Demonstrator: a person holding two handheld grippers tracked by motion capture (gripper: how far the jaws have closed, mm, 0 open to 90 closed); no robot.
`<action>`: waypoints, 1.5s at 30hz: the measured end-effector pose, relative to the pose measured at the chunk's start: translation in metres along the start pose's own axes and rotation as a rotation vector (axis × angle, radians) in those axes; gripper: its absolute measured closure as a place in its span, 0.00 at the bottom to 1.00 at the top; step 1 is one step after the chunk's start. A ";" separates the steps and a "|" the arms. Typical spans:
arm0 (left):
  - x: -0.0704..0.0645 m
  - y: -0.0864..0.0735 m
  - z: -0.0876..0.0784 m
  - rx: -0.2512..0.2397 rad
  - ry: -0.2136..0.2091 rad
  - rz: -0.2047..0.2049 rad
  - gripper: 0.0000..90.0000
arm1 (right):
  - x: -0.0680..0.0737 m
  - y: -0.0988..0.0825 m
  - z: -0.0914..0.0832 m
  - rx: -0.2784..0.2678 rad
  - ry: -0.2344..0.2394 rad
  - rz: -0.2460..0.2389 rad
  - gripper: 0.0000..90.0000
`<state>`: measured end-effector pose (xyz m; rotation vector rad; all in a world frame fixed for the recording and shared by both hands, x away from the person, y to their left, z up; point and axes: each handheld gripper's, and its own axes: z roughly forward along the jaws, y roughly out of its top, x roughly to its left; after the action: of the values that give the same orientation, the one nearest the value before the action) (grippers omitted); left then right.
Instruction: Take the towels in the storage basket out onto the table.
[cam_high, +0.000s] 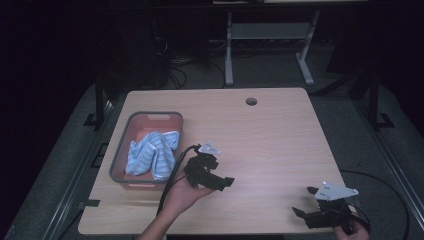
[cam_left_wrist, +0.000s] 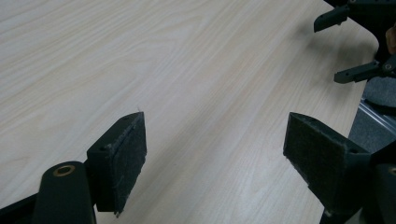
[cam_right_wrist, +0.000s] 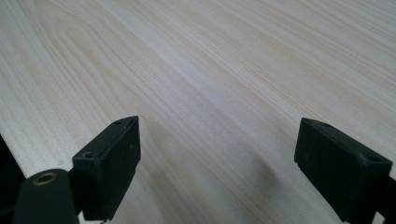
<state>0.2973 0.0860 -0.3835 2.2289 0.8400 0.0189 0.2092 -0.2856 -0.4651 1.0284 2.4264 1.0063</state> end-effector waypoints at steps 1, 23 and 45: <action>0.001 0.002 -0.001 -0.006 -0.001 -0.009 0.24 | 0.000 0.000 0.000 0.000 0.000 0.001 0.15; 0.031 0.024 -0.030 0.016 0.010 -0.008 0.24 | 0.001 0.001 0.002 0.004 0.004 0.003 0.15; 0.076 0.021 -0.081 -0.035 0.102 -0.086 0.24 | 0.002 0.002 0.002 0.008 0.004 -0.013 0.15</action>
<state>0.3482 0.1707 -0.3291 2.1723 0.9830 0.1067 0.2099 -0.2816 -0.4652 1.0133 2.4388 0.9969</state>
